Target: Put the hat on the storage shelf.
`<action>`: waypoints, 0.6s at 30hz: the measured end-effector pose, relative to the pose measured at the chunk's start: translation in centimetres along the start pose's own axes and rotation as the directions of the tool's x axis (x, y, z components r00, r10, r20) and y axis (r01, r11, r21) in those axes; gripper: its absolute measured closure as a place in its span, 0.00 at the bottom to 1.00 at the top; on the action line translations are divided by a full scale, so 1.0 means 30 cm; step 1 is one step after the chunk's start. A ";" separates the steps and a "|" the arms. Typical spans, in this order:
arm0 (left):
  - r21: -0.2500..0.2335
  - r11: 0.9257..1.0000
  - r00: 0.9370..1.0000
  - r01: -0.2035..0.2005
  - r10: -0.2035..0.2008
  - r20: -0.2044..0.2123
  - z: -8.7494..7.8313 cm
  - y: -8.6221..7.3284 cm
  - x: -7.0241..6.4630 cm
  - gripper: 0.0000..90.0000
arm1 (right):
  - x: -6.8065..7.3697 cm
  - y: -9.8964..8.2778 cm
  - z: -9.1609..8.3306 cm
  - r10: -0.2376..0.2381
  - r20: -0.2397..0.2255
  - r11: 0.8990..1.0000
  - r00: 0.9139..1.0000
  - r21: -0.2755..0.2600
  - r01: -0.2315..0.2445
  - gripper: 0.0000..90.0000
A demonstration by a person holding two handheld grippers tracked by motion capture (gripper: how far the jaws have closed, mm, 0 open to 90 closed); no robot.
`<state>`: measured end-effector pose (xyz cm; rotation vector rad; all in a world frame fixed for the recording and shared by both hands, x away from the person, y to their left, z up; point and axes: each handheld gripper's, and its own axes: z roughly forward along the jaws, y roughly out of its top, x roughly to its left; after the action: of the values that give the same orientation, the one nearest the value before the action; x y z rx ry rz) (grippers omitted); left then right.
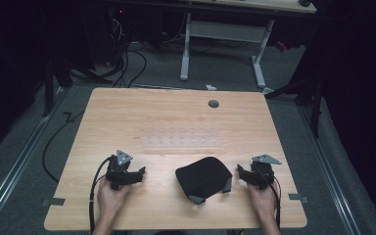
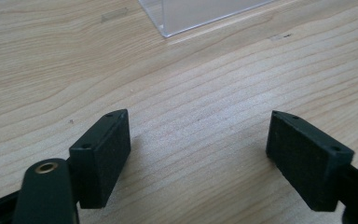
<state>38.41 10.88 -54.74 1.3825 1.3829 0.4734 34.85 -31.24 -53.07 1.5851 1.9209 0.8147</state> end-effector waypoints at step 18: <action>0.000 1.000 1.000 -0.002 0.002 0.003 0.000 0.000 -0.001 0.28 | -0.004 -0.013 -0.063 0.030 -0.059 0.997 0.998 -0.065 -0.033 0.53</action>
<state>38.40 10.84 -54.73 1.3839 1.3792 0.4720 33.27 -31.64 -52.06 1.5721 1.8933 0.9370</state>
